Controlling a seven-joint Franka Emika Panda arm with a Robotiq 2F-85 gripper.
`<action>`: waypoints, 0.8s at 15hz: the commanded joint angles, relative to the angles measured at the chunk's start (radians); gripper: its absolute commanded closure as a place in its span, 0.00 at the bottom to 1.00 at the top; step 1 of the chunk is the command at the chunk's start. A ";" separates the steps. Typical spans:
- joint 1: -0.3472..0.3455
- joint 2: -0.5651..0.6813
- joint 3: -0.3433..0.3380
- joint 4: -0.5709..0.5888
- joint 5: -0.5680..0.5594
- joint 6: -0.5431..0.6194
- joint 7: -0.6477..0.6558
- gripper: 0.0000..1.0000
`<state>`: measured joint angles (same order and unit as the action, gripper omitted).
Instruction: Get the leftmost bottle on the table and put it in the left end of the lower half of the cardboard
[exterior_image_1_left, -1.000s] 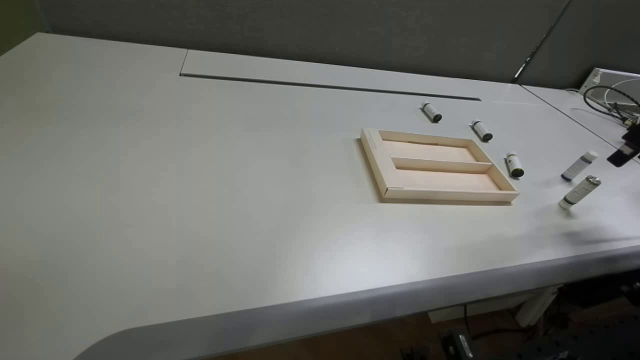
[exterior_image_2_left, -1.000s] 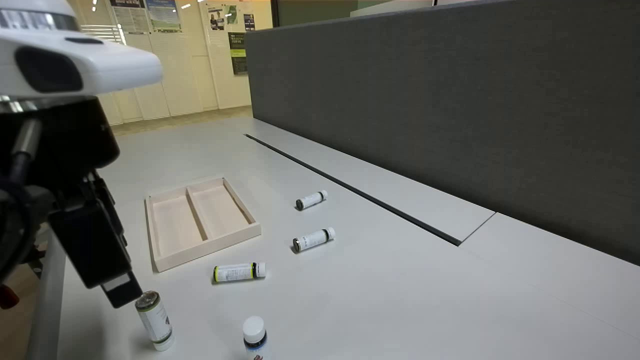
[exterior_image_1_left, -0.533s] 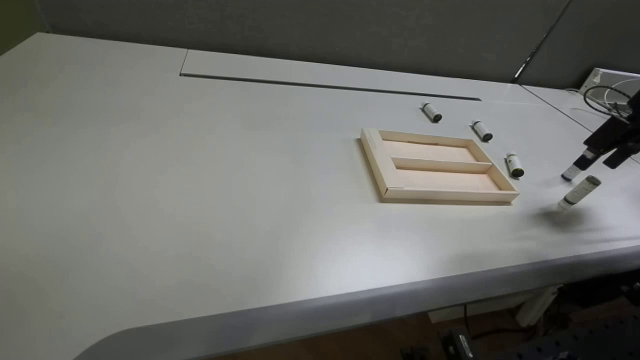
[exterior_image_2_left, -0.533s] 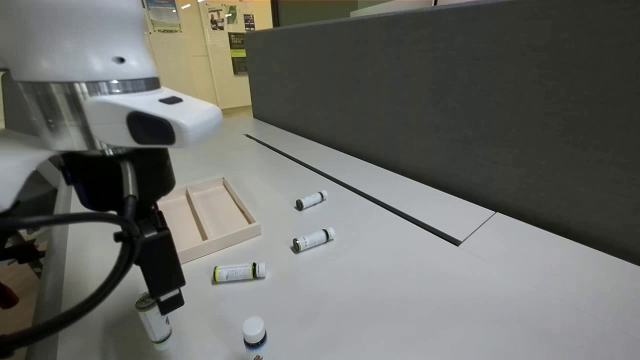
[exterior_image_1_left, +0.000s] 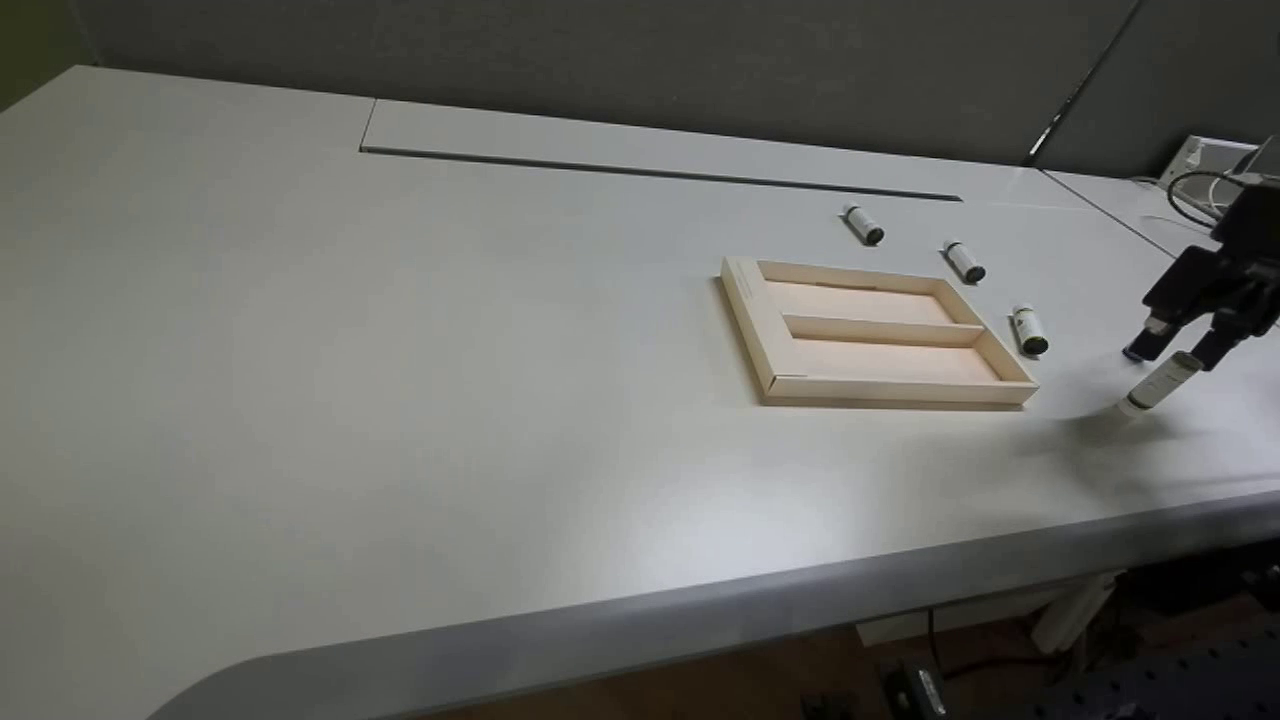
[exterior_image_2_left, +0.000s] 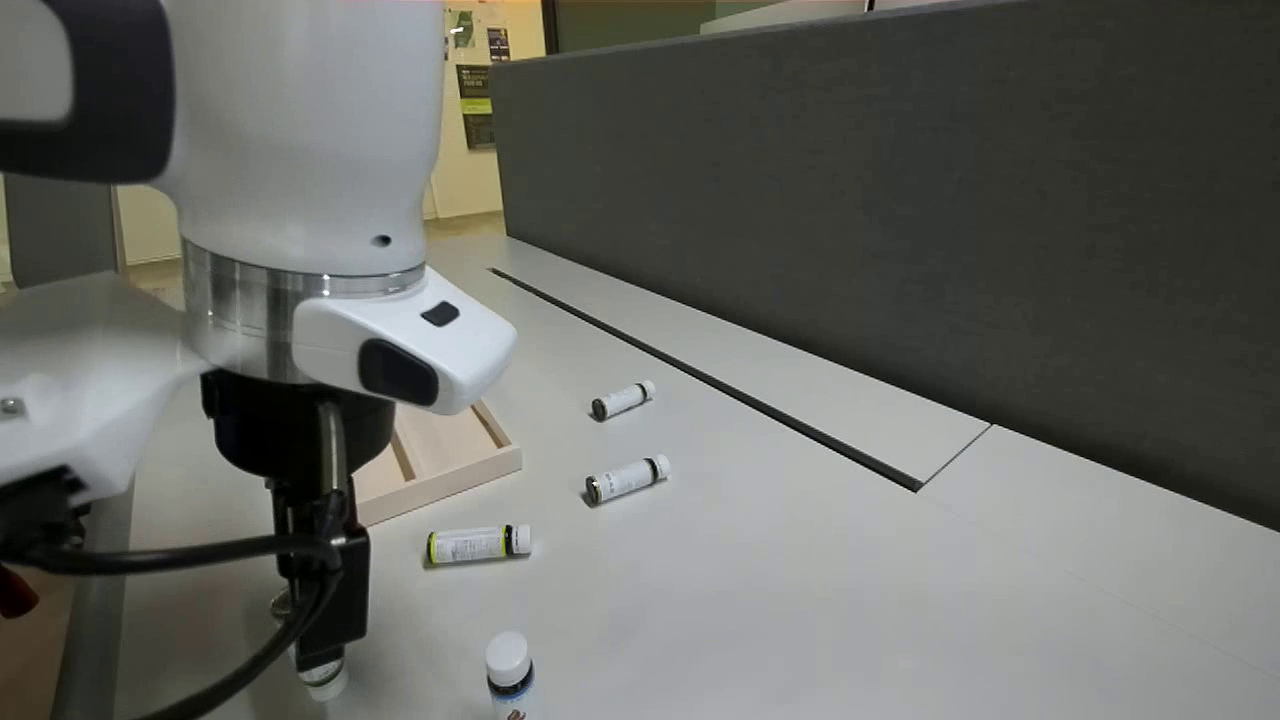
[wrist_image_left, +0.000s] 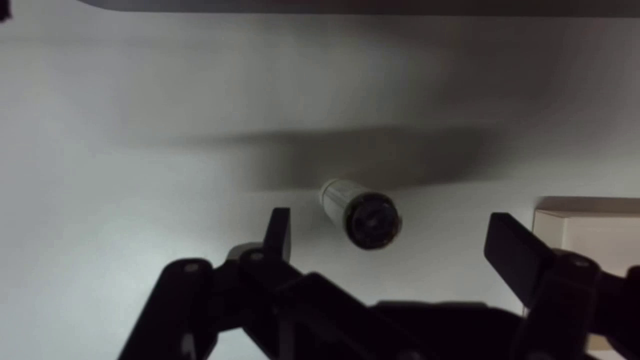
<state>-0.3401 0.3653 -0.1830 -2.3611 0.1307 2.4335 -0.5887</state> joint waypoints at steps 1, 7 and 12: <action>-0.033 0.043 0.014 0.092 0.027 -0.132 0.049 0.00; -0.049 0.094 0.010 0.166 0.027 -0.222 0.094 0.00; -0.057 0.126 0.014 0.199 0.026 -0.252 0.107 0.33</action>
<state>-0.3819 0.4684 -0.1802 -2.2047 0.1546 2.2214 -0.5201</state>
